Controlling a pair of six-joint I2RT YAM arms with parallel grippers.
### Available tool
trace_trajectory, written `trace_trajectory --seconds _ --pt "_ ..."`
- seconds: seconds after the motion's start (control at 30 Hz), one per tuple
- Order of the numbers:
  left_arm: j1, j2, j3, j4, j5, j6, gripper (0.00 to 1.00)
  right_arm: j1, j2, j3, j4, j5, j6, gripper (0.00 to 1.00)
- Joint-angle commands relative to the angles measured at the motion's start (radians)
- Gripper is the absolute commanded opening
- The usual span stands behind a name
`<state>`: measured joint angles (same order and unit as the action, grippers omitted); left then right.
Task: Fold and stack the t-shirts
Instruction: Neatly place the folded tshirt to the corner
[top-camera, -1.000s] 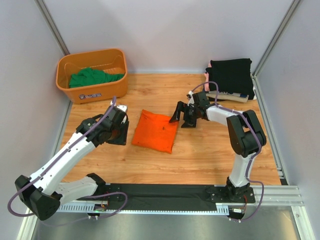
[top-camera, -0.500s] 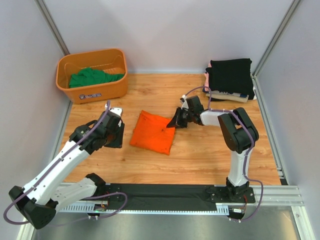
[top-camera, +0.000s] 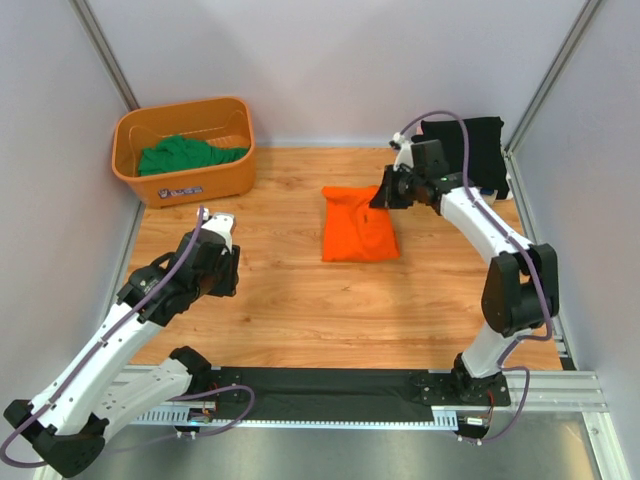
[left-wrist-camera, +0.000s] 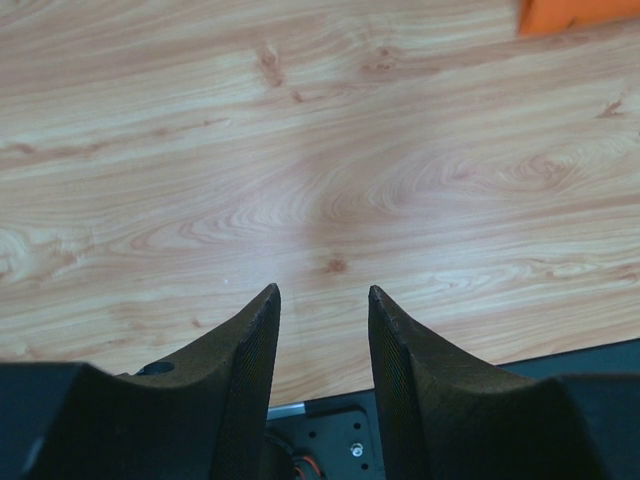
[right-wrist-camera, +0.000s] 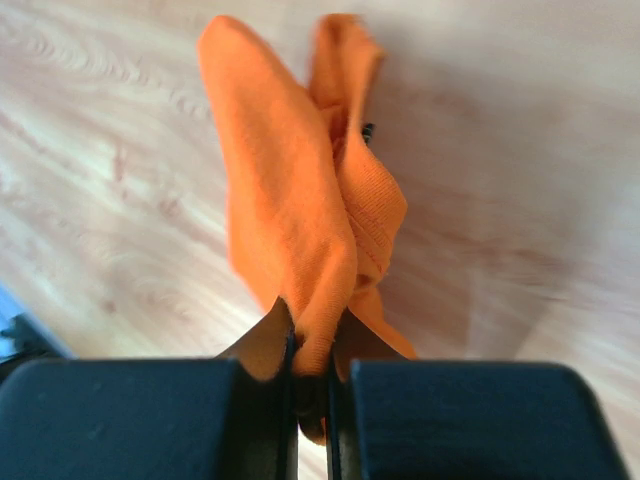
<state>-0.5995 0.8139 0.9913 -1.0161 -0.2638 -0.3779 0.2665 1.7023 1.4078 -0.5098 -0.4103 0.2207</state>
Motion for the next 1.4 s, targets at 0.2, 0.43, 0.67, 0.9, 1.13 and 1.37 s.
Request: trace_trajectory --seconds 0.2,0.43,0.67,0.9,1.13,1.37 --pt "0.004 -0.028 -0.043 0.071 -0.006 0.016 0.44 -0.122 -0.135 0.155 -0.125 0.174 -0.352 0.0" --pt "0.004 -0.001 -0.049 0.085 0.014 0.022 0.44 -0.219 -0.122 0.331 -0.133 0.192 -0.464 0.0" --pt "0.004 0.021 -0.051 0.088 0.015 0.025 0.44 -0.265 -0.026 0.491 -0.134 0.185 -0.54 0.0" --pt "0.004 0.048 -0.052 0.09 0.012 0.028 0.43 -0.343 0.127 0.686 -0.147 0.159 -0.572 0.0" --pt "0.004 0.076 -0.052 0.085 0.0 0.024 0.43 -0.377 0.253 0.83 -0.177 0.168 -0.587 0.0" --pt "0.004 0.09 -0.052 0.083 -0.006 0.02 0.43 -0.424 0.361 0.96 -0.17 0.174 -0.57 0.0"
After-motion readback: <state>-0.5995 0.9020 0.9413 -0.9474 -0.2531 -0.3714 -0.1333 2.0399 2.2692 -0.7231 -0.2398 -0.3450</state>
